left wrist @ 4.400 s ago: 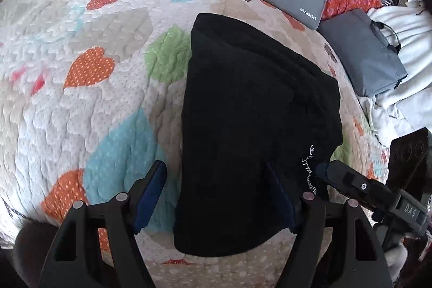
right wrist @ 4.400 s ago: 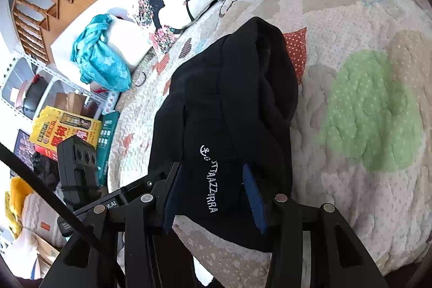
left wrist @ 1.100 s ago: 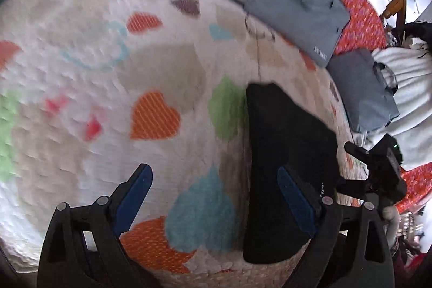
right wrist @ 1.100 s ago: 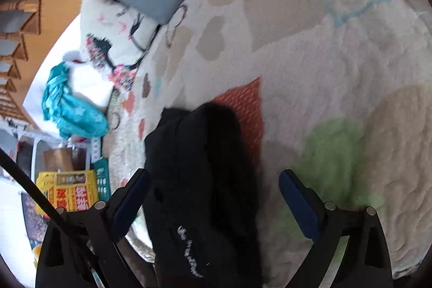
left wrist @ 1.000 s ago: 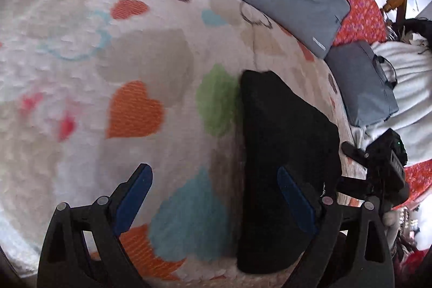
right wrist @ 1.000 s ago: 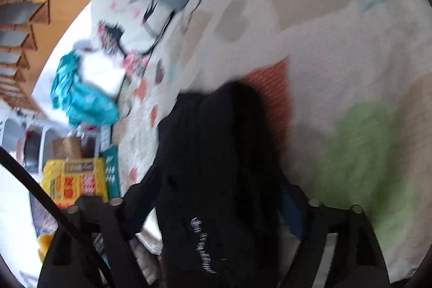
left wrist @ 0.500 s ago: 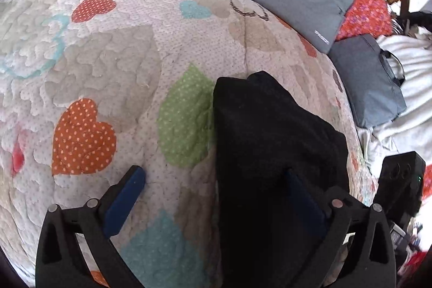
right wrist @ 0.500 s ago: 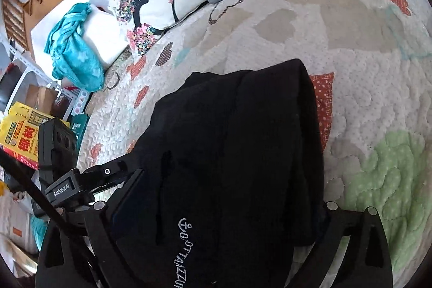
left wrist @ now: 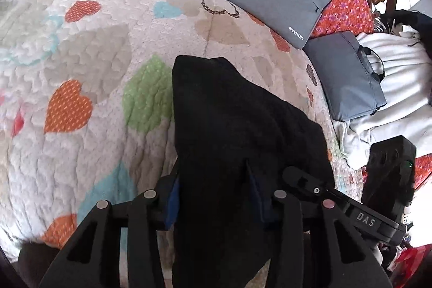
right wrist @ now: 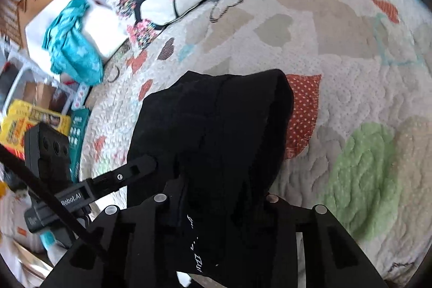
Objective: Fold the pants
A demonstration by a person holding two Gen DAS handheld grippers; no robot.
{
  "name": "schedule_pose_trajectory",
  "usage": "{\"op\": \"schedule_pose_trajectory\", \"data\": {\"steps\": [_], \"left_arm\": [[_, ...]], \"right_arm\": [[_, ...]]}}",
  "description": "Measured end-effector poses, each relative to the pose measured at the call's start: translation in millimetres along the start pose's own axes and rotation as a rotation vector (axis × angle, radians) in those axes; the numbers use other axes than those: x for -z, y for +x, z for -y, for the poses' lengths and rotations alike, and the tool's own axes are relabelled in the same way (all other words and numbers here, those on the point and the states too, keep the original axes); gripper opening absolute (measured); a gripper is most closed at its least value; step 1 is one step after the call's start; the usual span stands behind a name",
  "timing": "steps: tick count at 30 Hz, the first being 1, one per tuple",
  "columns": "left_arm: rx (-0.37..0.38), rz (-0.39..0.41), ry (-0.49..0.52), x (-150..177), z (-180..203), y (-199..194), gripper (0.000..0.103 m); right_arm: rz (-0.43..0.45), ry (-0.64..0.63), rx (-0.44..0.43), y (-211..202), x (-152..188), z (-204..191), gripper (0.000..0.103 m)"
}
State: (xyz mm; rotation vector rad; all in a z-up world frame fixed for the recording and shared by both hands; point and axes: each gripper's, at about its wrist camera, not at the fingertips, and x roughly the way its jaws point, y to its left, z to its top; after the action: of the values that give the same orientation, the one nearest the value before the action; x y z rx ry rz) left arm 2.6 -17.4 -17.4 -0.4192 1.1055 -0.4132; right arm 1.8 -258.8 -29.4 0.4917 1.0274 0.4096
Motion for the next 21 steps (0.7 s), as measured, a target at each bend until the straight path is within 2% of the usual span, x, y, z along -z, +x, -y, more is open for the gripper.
{"op": "schedule_pose_trajectory", "data": {"steps": [4,11,21], "left_arm": [[0.017,0.021,-0.017,0.8,-2.8,-13.6,0.041],[0.018,0.104,0.040,-16.0,13.8,-42.9,0.041],[-0.142,0.196,0.190,-11.1,57.7,-73.9,0.041]], "right_arm": [[0.026,-0.041,0.016,-9.5,1.8,-18.6,0.034],[0.094,-0.069,0.004,-31.9,-14.0,-39.7,0.034],[0.172,-0.134,0.020,-56.8,-11.2,-64.1,0.034]]}}
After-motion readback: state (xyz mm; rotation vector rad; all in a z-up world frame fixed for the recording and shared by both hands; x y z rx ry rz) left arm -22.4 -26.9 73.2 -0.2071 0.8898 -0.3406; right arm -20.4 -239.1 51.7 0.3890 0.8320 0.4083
